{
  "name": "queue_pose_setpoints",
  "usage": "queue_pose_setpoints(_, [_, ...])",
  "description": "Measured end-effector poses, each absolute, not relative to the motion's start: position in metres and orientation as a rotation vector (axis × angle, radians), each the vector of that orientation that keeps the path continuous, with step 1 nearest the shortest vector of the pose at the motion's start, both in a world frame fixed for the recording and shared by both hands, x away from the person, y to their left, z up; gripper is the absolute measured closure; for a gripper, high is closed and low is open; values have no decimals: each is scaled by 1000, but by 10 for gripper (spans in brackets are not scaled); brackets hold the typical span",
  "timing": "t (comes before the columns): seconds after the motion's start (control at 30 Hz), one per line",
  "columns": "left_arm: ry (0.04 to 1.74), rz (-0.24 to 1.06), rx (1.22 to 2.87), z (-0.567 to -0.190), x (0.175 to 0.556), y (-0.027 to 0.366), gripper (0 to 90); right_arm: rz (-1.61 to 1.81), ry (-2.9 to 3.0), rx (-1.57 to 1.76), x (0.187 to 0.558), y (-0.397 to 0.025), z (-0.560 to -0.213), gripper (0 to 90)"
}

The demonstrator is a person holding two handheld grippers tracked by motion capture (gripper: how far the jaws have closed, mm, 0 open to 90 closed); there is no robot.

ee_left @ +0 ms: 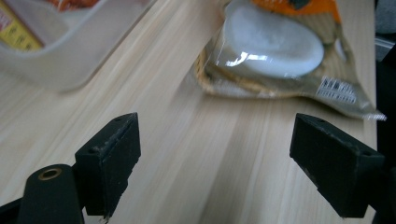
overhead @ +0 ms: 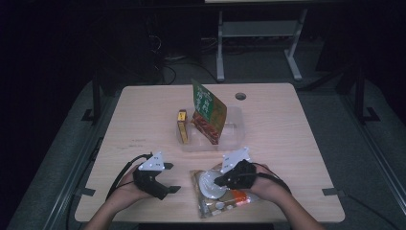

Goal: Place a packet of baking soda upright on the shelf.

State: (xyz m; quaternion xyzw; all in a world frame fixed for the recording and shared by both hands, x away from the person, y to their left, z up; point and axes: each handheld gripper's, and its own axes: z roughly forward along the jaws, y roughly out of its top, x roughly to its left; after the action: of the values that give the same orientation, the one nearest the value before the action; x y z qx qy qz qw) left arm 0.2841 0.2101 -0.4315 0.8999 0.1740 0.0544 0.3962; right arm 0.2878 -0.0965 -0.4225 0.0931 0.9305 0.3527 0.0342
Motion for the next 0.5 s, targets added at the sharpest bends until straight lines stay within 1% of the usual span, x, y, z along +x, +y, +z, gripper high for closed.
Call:
queue_pose_setpoints(0.07, [421, 136, 2279, -430, 287, 202, 158, 1089, 2830, 354, 289, -111, -420, 791])
queue_pose_setpoints(0.1, [421, 136, 2279, -430, 287, 202, 158, 1089, 2830, 354, 289, -111, -420, 791])
queue_pose_setpoints(0.13, [398, 129, 2280, -429, 290, 192, 158, 1100, 2796, 459, 288, -124, -416, 736])
queue_pose_setpoints(0.17, [392, 123, 2272, -429, 291, 187, 158, 1104, 2782, 488, 289, -130, -414, 715])
queue_pose_setpoints(0.33, [339, 82, 2276, -432, 298, 162, 169, 1114, 2707, 647, 287, -157, -412, 541])
queue_pose_setpoints(0.4, [329, 68, 2272, -433, 301, 151, 173, 1125, 2689, 707, 286, -167, -413, 488])
queue_pose_setpoints(0.5, [314, 43, 2275, -435, 306, 141, 210, 1132, 2676, 768, 287, -180, -416, 428])
